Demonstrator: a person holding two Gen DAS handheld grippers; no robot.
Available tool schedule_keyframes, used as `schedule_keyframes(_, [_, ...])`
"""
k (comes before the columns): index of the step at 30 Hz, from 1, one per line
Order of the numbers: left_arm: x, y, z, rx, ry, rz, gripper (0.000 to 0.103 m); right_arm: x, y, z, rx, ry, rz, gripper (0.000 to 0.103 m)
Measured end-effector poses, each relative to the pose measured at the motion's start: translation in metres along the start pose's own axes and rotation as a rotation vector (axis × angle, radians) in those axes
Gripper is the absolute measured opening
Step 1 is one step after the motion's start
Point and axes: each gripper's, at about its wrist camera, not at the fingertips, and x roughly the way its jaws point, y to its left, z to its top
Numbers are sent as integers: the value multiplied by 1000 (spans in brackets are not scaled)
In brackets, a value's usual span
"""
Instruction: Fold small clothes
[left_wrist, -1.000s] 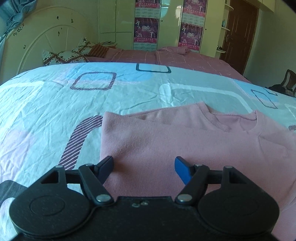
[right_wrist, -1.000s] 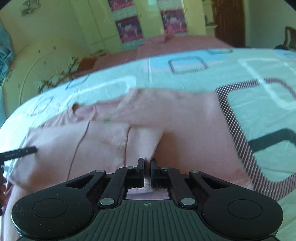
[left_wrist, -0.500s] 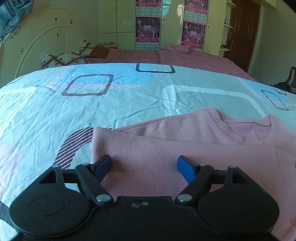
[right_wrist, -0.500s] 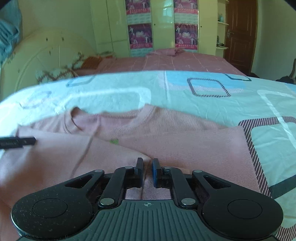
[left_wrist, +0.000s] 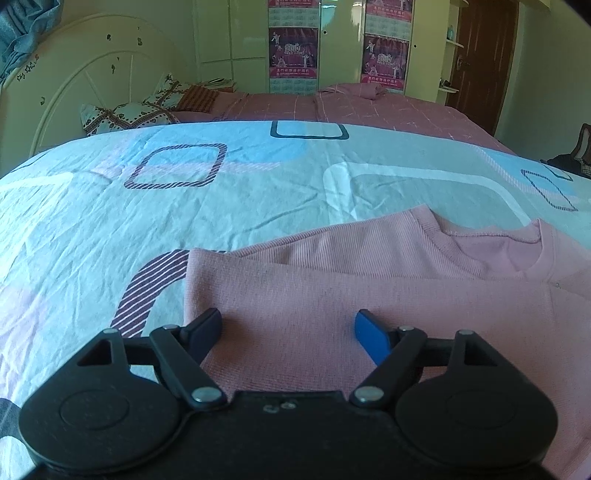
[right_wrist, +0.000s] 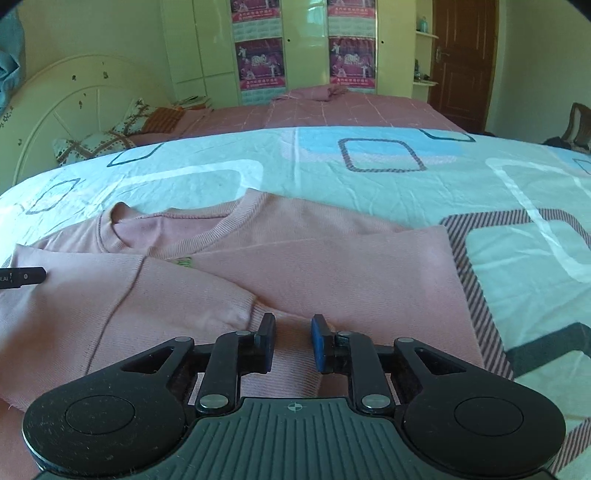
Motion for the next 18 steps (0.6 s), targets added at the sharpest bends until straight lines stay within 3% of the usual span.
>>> schedule_keyframes(3, [-5,-2,0,2,5,7,77,-9,-4,3,15,3,-6,23])
schedule_keyframes(6, [-15,-5,-3,21,-3,16,77,-25,-11,5,60,-24,27,53])
schedule_keyframes(11, [-29,-11,-11,27,-9,3,77,-32,-6,-1,79,17,84,54])
schedule_keyframes(18, [-45,-19,-25,34,-6,-22,77,-33,1,-21,94,82,94,54])
